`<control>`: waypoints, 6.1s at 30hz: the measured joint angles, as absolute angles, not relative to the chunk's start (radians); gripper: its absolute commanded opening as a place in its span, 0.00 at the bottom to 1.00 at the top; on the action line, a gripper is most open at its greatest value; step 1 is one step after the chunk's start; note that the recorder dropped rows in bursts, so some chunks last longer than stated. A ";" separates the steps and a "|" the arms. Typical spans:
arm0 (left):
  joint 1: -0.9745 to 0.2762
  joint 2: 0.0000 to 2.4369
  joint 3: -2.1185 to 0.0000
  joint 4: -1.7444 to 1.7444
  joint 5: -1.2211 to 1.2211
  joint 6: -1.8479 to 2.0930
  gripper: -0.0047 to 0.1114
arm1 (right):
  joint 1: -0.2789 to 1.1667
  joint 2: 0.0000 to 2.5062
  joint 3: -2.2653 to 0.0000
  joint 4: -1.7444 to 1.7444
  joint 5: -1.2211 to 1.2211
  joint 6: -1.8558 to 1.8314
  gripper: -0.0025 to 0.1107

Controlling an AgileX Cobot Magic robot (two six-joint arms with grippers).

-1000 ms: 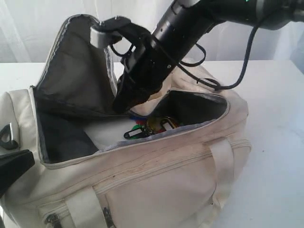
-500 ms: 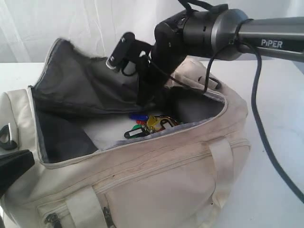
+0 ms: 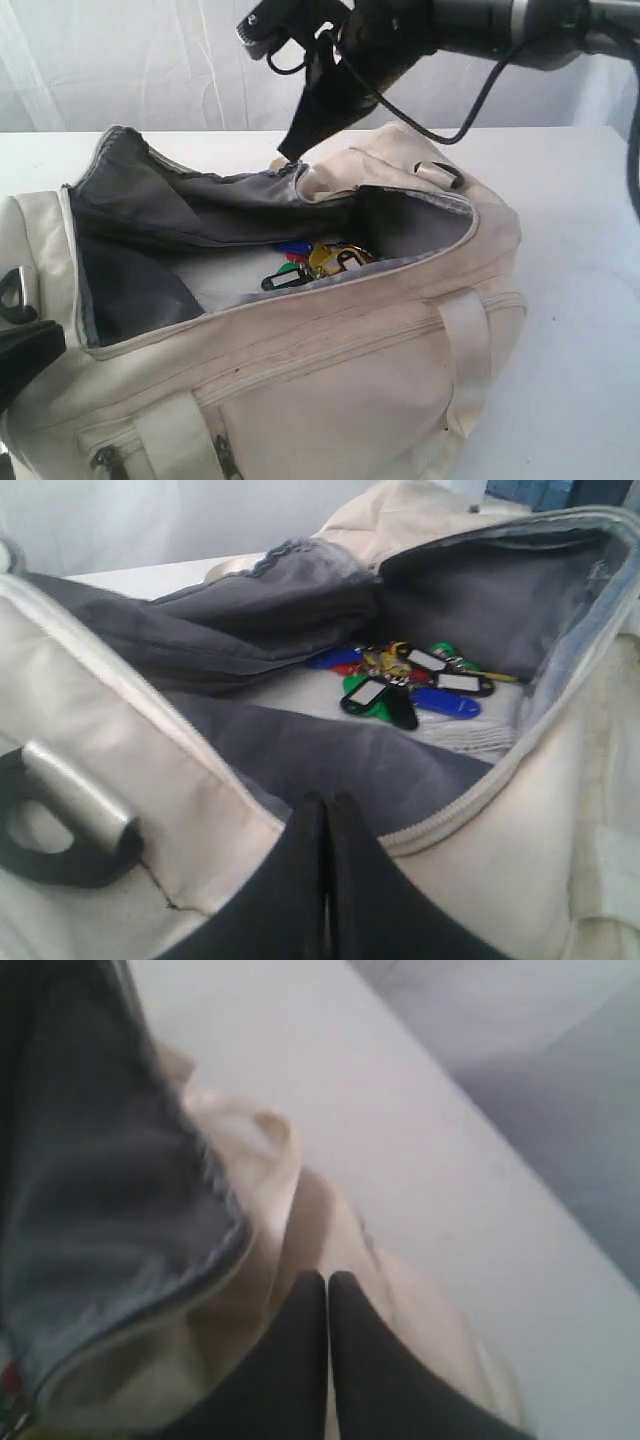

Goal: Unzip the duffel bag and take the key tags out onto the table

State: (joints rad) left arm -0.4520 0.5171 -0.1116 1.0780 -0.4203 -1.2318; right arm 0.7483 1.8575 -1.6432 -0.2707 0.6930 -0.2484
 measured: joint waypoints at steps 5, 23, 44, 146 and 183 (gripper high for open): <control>-0.452 0.517 -0.112 1.080 -0.347 -1.232 0.04 | 0.742 1.843 -1.643 -0.023 0.940 -0.442 0.03; -0.452 0.517 -0.112 1.117 -0.419 -1.232 0.04 | 0.742 2.031 -1.643 0.137 1.025 -0.387 0.66; -0.452 0.517 -0.112 1.121 -0.419 -1.232 0.04 | 0.742 2.119 -1.657 0.156 0.816 -0.378 0.36; -0.452 0.517 -0.112 1.126 -0.680 -1.209 0.04 | 0.527 1.559 -0.988 -0.559 0.701 0.264 0.56; -0.452 0.517 -0.155 0.685 -0.772 -0.766 0.04 | 0.520 0.608 -0.709 -0.423 0.568 0.338 0.09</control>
